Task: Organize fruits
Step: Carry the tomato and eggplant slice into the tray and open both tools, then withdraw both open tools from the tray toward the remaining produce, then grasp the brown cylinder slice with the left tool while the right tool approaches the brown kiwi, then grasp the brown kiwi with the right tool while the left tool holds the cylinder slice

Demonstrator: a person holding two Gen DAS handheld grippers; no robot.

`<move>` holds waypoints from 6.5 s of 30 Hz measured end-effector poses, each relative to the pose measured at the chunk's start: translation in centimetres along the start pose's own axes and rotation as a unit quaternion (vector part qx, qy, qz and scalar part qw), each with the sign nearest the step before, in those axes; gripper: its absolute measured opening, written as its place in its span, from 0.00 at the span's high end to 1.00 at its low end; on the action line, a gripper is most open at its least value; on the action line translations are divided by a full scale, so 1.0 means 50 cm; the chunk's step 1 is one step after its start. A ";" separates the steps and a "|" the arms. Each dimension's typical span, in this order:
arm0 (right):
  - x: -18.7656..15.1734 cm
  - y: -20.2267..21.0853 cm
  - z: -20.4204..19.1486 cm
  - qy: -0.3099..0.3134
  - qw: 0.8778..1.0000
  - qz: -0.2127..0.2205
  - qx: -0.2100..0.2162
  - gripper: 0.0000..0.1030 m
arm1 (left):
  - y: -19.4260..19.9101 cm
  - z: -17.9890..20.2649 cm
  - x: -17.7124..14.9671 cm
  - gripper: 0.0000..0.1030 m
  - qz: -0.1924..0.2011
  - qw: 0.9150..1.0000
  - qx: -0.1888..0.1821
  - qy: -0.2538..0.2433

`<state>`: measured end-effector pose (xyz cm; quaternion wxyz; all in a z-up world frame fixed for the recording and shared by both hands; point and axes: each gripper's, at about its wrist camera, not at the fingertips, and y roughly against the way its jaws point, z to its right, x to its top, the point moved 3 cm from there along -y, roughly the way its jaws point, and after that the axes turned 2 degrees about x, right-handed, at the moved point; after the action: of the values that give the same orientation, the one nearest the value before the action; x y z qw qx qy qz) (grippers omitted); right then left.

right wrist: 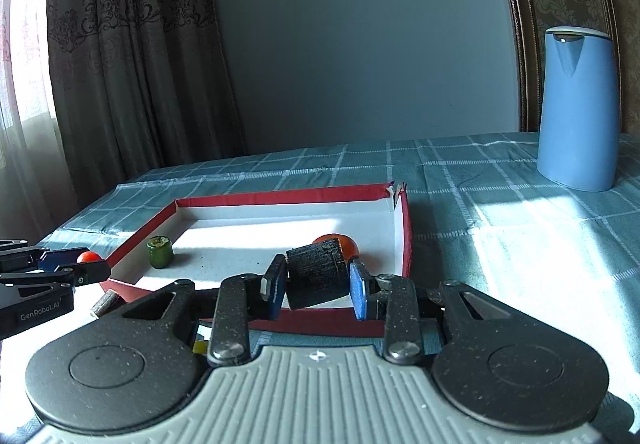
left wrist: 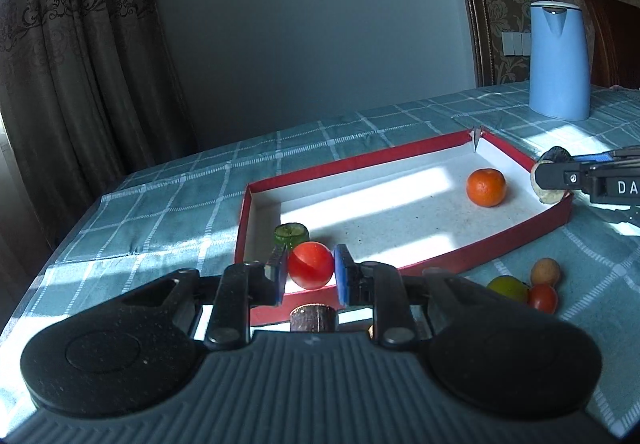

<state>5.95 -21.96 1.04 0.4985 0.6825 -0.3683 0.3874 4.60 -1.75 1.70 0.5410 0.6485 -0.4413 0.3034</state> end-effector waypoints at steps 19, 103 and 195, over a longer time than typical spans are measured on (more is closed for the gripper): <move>0.025 -0.244 -0.096 0.072 0.994 -0.077 -0.020 0.69 | -0.203 -0.029 0.044 0.75 -0.066 0.994 0.044 0.074; -0.034 -0.007 0.005 -0.086 0.996 0.016 -0.007 0.22 | -0.064 -0.068 -0.093 0.50 -0.094 0.994 -0.036 0.048; -0.077 -0.057 -0.056 0.035 0.993 -0.115 -0.006 0.51 | -0.054 -0.048 -0.092 0.57 -0.078 0.997 -0.010 0.010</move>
<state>6.38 -18.12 -2.98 0.5563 0.7035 -0.2715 0.3493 5.28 1.77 -2.94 0.5740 0.6724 -0.3871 0.2619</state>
